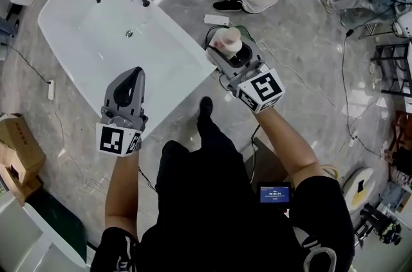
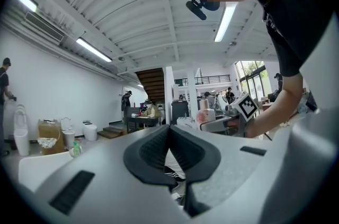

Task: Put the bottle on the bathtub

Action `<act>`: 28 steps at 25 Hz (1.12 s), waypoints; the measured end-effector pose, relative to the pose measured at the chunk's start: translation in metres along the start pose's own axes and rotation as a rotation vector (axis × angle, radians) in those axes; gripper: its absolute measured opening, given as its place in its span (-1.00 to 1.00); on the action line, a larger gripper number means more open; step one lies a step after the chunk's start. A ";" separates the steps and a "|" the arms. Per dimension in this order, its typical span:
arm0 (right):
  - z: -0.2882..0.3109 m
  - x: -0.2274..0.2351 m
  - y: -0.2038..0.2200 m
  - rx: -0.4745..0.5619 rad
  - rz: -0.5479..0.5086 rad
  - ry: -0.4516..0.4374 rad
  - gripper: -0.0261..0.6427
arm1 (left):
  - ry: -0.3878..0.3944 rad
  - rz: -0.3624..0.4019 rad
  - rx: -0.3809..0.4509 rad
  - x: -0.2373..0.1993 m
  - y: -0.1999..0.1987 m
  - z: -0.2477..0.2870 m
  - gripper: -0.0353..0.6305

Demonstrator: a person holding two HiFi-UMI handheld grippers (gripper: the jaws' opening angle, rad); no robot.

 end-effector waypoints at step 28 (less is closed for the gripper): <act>0.285 0.092 0.270 -0.089 -0.012 -0.082 -0.24 | -0.051 0.007 -0.082 -0.093 0.278 0.115 -0.87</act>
Point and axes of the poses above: the fingertips, and each gripper's own axes: z forward along the fingers, x to its right, y out of its underside, the point moved 4 cm from there along -z, backward along the fingers, and after that the axes turned 5 degrees about z, right-handed, at the moved point
